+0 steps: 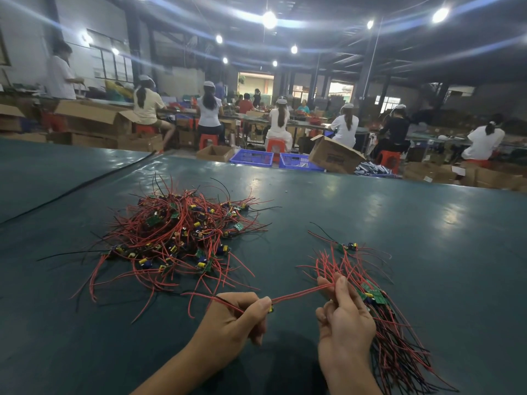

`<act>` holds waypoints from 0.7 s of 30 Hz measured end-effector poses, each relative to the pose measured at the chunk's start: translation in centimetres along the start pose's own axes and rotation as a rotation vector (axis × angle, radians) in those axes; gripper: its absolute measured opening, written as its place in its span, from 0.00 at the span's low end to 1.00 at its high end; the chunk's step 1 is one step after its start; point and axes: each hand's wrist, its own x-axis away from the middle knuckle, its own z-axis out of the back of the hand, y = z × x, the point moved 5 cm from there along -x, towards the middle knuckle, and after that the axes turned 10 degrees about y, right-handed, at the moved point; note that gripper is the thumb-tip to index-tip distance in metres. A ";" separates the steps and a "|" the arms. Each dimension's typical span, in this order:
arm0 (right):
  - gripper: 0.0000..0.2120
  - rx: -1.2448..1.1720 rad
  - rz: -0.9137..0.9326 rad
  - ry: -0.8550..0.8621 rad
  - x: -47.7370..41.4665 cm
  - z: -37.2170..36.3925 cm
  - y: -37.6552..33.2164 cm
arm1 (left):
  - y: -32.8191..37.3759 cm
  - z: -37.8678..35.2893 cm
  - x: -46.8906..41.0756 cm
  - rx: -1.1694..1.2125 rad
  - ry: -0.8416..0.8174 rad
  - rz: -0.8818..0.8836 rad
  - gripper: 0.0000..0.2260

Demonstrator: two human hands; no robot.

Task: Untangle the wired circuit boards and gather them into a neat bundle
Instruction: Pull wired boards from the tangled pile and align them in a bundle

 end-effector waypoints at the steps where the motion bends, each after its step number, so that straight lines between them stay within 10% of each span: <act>1: 0.05 0.003 0.022 0.006 -0.1 0.0 0.0 | 0.0 -0.1 0.0 0.015 0.011 0.006 0.18; 10: 0.22 0.255 0.049 -0.277 3.1 -2.2 1.3 | -0.1 0.2 0.0 0.056 0.133 0.062 0.19; 21: 0.13 0.364 -0.125 -0.306 4.8 -2.4 3.2 | -0.6 -0.1 -0.1 -0.099 -0.003 0.065 0.18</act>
